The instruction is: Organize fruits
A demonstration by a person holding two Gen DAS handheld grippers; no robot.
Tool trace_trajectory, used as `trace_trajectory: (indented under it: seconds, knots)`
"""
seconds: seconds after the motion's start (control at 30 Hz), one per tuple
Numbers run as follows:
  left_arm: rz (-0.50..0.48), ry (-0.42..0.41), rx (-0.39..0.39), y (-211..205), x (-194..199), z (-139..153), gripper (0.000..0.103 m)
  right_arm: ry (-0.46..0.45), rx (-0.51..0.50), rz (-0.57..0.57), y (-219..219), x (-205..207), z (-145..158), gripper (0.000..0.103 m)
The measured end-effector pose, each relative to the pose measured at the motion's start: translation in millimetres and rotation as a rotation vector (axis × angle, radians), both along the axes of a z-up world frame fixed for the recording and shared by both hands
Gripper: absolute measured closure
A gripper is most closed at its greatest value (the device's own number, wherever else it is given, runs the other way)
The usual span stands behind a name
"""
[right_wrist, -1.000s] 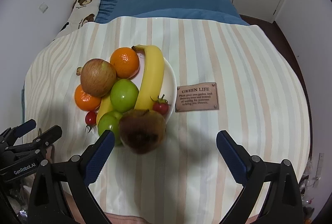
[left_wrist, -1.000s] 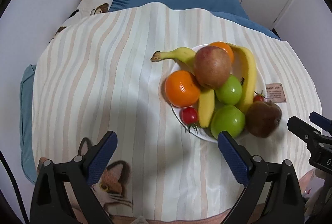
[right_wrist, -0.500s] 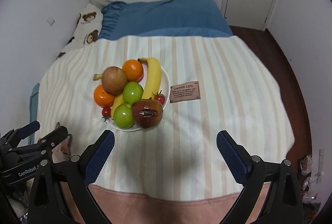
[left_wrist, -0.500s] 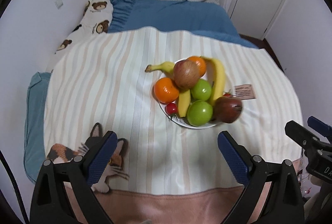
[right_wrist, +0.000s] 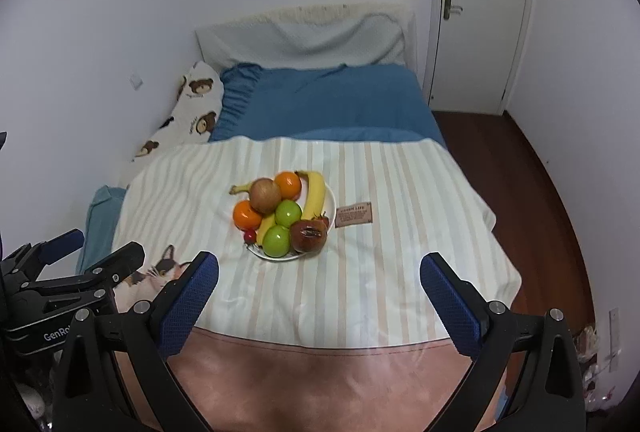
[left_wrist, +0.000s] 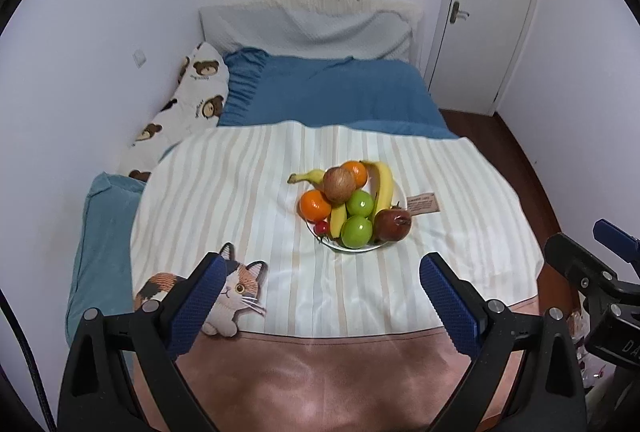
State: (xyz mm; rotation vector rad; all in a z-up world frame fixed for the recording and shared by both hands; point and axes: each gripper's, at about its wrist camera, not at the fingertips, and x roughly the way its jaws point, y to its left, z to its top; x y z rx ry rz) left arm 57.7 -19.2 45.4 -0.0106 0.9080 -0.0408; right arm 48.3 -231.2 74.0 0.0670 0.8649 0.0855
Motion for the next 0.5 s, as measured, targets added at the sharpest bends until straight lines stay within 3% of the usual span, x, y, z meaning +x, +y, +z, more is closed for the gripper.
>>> trace_trajectory:
  seconds: [0.27, 0.5]
  knots:
    - [0.020, -0.067, 0.018, 2.1, -36.8, 33.7, 0.004, -0.075, -0.012, 0.016, 7.6, -41.7, 39.0, 0.000]
    - [0.030, -0.053, 0.020, 4.9, -41.7, 29.3, 0.004, -0.074, -0.013, 0.022, 9.4, -52.2, 45.7, 0.000]
